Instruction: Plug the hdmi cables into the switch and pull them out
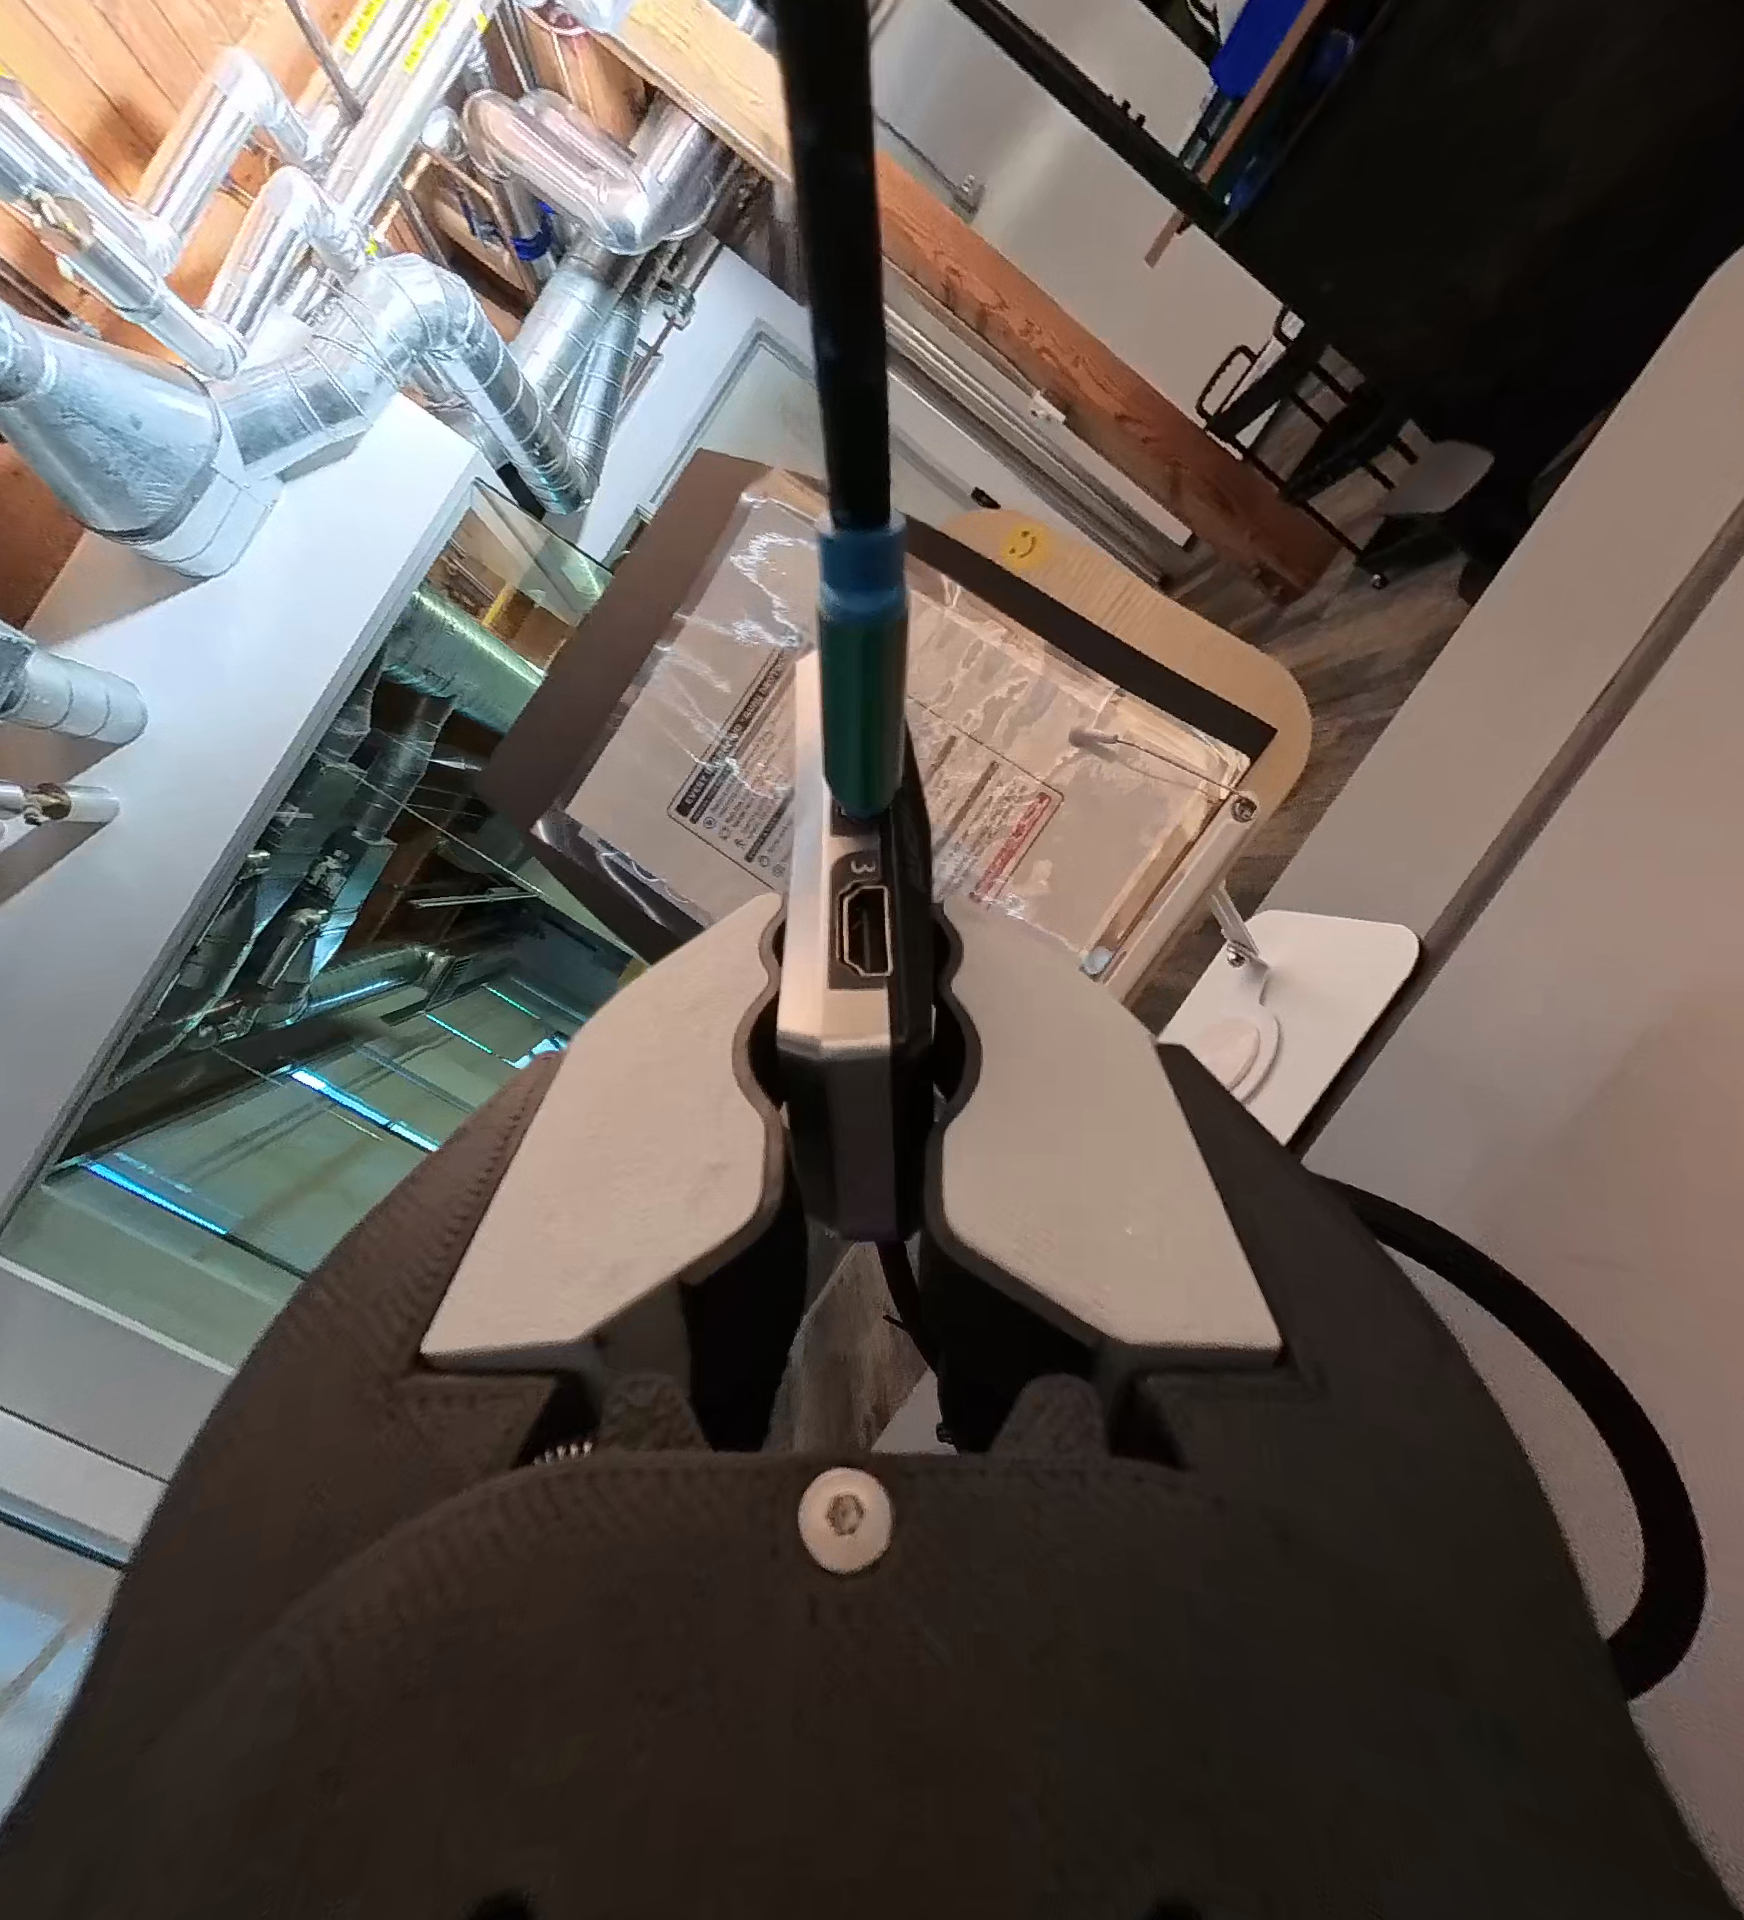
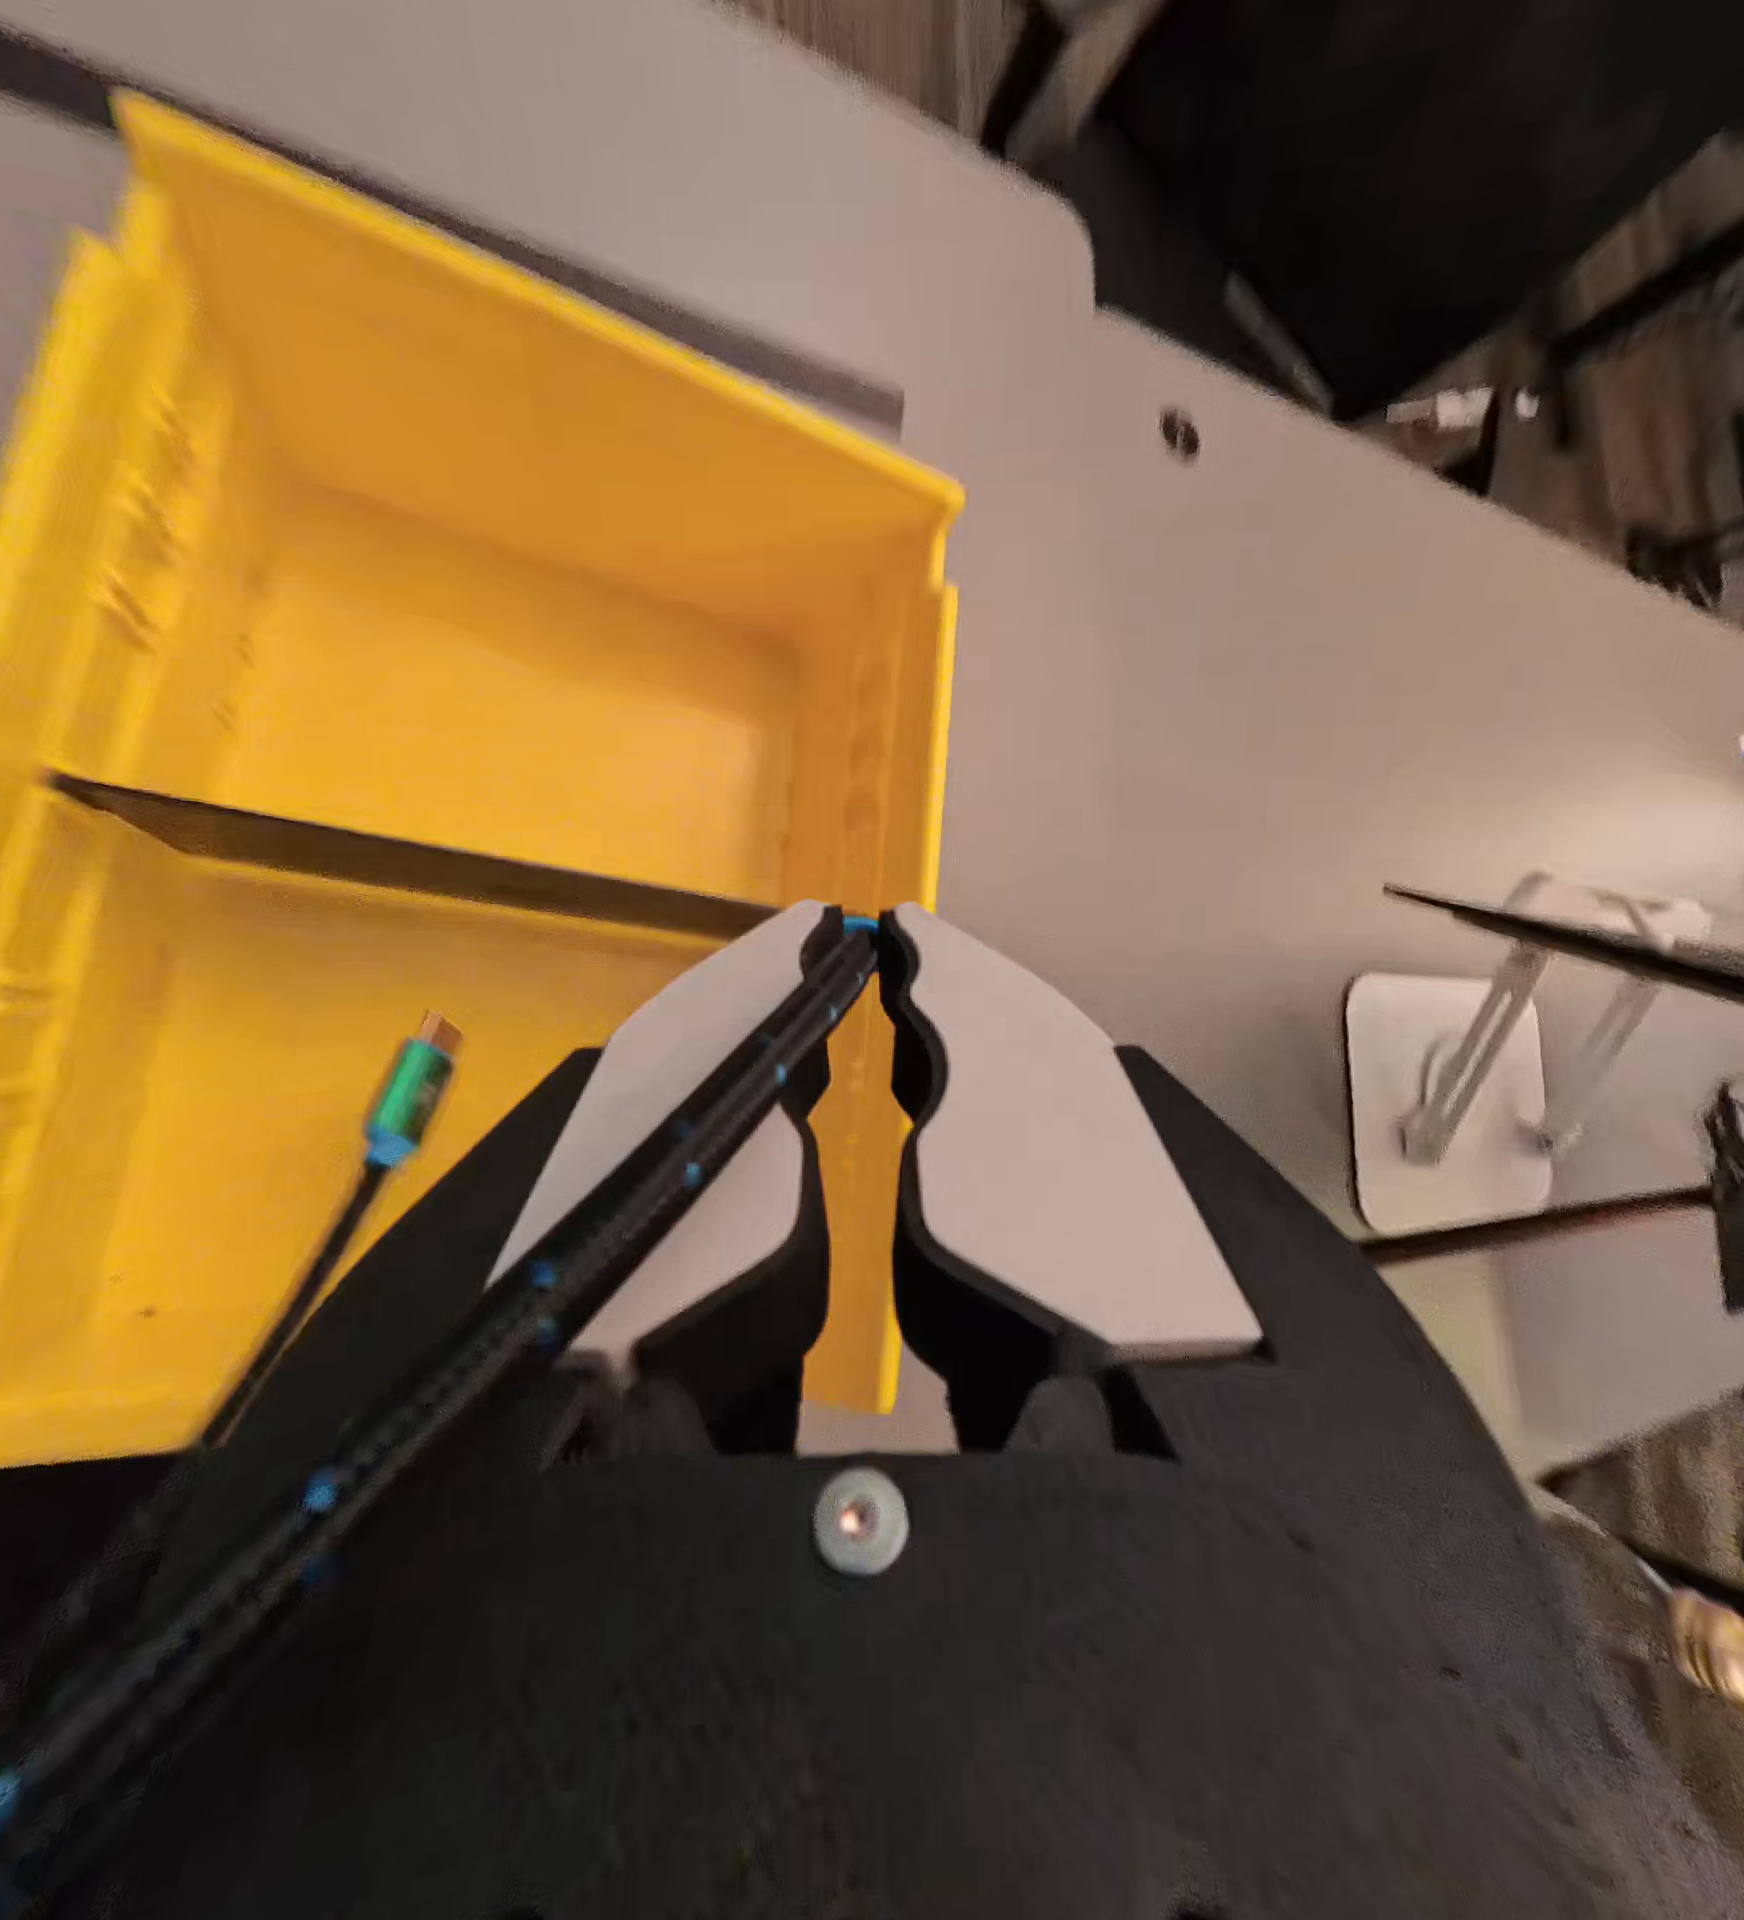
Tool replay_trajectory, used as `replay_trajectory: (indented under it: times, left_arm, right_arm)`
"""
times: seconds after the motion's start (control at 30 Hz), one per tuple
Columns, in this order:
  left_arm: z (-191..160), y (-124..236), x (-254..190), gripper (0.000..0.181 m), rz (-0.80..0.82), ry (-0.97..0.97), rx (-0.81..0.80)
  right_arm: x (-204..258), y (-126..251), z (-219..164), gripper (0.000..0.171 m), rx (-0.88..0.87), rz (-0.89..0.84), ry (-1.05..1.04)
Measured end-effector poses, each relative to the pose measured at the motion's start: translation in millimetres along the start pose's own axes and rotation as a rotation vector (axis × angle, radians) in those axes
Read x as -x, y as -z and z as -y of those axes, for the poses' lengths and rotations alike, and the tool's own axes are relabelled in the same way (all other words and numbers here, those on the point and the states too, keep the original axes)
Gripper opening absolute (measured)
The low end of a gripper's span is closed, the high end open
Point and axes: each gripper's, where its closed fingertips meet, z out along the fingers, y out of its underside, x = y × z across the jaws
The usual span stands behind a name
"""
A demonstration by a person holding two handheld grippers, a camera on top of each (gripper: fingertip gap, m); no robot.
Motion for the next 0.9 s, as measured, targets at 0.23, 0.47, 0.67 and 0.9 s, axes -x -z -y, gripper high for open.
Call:
replay_trajectory:
  times: [0.23,0.47,0.67,0.9]
  left_arm:
    - [-2,-6,-16,0.021,-0.048,-0.025,0.027]
    - [-3,-9,-27,0.021,-0.079,-0.058,0.046]
    - [-3,-11,-34,0.021,-0.102,-0.068,0.056]
    - [-3,-11,-38,0.021,-0.112,-0.076,0.063]
  right_arm:
    - [67,-33,-71,0.008,0.444,0.381,0.039]
    - [89,-43,-114,0.008,0.644,0.58,0.009]
    - [77,-56,-111,0.022,0.629,0.565,-0.158]
    - [63,-42,-97,0.042,0.519,0.534,-0.185]
